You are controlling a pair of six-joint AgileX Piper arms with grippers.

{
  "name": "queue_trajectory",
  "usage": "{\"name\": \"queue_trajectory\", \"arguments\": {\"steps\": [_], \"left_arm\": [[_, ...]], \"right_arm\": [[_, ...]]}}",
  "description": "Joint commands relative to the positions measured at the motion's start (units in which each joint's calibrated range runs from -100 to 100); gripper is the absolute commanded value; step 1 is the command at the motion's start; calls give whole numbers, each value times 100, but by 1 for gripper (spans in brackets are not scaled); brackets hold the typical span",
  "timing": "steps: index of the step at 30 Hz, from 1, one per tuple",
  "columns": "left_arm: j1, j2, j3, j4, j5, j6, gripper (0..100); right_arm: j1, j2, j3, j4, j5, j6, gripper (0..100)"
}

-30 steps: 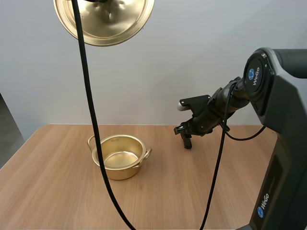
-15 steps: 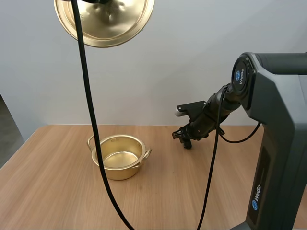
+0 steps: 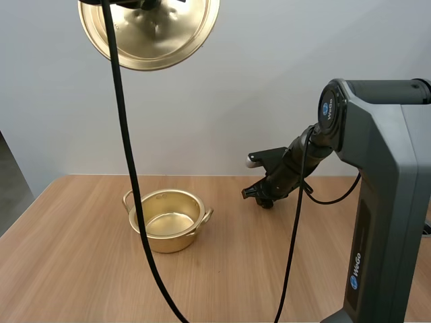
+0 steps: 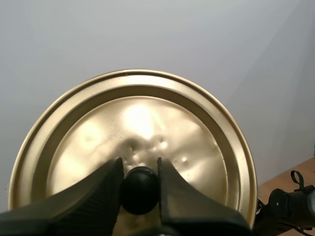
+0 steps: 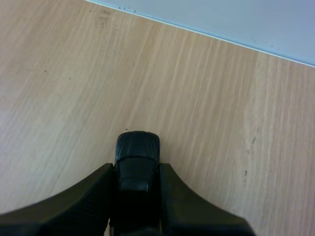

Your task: Open the pot, put the car inside, and close it

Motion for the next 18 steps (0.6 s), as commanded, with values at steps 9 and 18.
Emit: {"name": "queue_trajectory", "arguments": {"steps": [9, 18], "left_arm": [[0, 71, 7, -112, -6, -5, 0], [0, 89, 7, -156, -216, 25, 0]], "right_arm": [[7, -1748, 1, 869, 1953, -389, 0], [641, -2694, 402, 2943, 4316, -2176, 0]]}}
